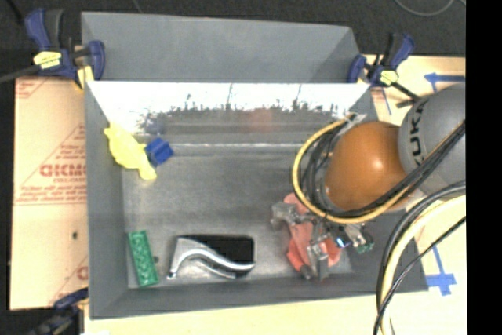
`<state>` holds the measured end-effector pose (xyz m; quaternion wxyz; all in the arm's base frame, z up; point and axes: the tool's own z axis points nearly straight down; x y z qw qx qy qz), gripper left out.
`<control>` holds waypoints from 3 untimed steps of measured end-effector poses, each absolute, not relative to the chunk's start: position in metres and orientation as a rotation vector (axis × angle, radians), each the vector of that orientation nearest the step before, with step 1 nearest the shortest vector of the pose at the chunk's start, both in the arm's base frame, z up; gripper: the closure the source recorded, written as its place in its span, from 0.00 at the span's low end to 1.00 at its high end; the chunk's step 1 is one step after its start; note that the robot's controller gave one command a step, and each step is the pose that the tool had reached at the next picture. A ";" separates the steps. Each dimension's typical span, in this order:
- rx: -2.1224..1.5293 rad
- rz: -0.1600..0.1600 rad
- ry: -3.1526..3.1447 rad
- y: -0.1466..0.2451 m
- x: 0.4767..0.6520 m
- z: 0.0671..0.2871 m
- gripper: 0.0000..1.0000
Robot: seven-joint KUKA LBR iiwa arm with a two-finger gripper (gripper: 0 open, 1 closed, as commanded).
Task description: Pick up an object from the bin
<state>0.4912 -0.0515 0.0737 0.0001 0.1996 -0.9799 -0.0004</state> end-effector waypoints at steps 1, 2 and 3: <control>-0.326 -0.006 -3.129 -0.077 0.480 0.072 1.00; -0.326 -0.006 -3.129 -0.077 0.480 0.072 1.00; -0.287 -0.003 -3.129 -0.076 0.479 0.128 1.00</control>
Offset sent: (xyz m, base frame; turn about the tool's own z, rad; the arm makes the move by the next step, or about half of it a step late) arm 0.0000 0.0000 0.0000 0.0000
